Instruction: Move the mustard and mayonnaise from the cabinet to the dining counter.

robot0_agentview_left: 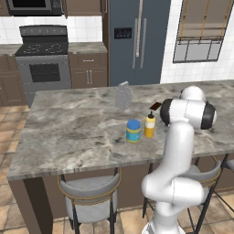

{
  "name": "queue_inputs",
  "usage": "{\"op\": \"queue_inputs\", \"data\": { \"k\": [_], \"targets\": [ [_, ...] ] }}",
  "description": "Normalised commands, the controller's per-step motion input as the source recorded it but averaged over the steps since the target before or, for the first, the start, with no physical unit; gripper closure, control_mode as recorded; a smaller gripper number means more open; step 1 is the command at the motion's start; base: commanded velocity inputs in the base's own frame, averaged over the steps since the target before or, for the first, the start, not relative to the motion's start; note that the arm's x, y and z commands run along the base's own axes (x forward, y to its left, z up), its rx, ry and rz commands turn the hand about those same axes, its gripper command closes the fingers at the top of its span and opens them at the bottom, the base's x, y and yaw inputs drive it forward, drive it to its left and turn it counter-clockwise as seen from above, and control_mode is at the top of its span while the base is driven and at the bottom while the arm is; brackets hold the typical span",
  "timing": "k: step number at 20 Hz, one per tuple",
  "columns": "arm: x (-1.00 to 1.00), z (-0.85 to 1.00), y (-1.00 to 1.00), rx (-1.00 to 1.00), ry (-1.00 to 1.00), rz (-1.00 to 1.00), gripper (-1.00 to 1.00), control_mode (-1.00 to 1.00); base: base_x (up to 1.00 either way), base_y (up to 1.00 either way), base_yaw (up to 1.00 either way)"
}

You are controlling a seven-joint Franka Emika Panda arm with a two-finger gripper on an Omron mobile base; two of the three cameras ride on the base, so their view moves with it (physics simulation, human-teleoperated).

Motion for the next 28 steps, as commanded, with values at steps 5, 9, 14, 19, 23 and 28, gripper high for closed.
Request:
{"op": "queue_inputs", "data": {
  "k": [5, 9, 14, 19, 23, 28],
  "targets": [
    [-0.28, 0.34, 0.14, -0.24, -0.07, -0.19, -1.0, -1.0, 0.0, 0.0, 0.0],
    [-0.3, 0.41, 0.13, -0.16, -0.01, -0.1, -1.0, -1.0, 0.0, 0.0, 0.0],
    [-0.41, 0.42, 0.12, -0.12, 0.0, -0.14, -1.0, -1.0, 0.0, 0.0, 0.0],
    [-0.44, 0.38, 0.11, -0.03, 0.0, -0.2, -1.0, -1.0, 0.0, 0.0, 0.0],
    [-0.43, 0.38, 0.13, 0.0, 0.0, -0.21, -1.0, -1.0, 0.0, 0.0, 0.0],
    [-0.4, 0.42, 0.18, 0.0, 0.01, -0.23, -1.0, -1.0, 0.0, 0.0, 0.0]
  ]
}}
